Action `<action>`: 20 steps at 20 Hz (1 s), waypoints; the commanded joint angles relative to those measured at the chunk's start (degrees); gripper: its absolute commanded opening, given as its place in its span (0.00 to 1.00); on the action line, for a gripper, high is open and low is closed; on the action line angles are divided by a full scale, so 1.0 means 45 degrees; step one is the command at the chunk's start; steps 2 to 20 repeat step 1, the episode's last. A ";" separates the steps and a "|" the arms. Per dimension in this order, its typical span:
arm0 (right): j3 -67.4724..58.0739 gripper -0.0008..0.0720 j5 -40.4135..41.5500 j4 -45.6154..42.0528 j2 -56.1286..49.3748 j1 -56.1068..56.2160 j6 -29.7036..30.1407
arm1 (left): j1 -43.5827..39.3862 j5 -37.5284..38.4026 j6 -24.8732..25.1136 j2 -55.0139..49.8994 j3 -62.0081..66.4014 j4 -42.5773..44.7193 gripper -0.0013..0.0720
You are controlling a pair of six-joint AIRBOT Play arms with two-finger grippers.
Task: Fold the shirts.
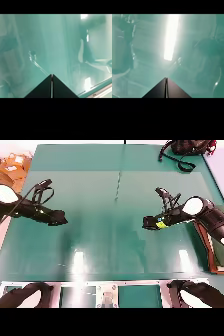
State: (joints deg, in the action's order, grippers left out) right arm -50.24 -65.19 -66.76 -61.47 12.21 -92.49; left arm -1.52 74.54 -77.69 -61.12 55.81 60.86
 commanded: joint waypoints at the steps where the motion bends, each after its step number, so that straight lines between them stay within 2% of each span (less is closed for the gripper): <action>1: 0.0102 0.03 0.0102 0.0034 0.0039 0.0194 0.0000 | -0.0034 -0.0131 0.0039 0.0102 -0.0185 0.0005 0.05; 20: 0.0102 0.03 0.0102 0.0034 0.0039 0.0194 0.0000 | -0.0034 -0.0131 0.0039 0.0102 -0.0185 0.0005 0.05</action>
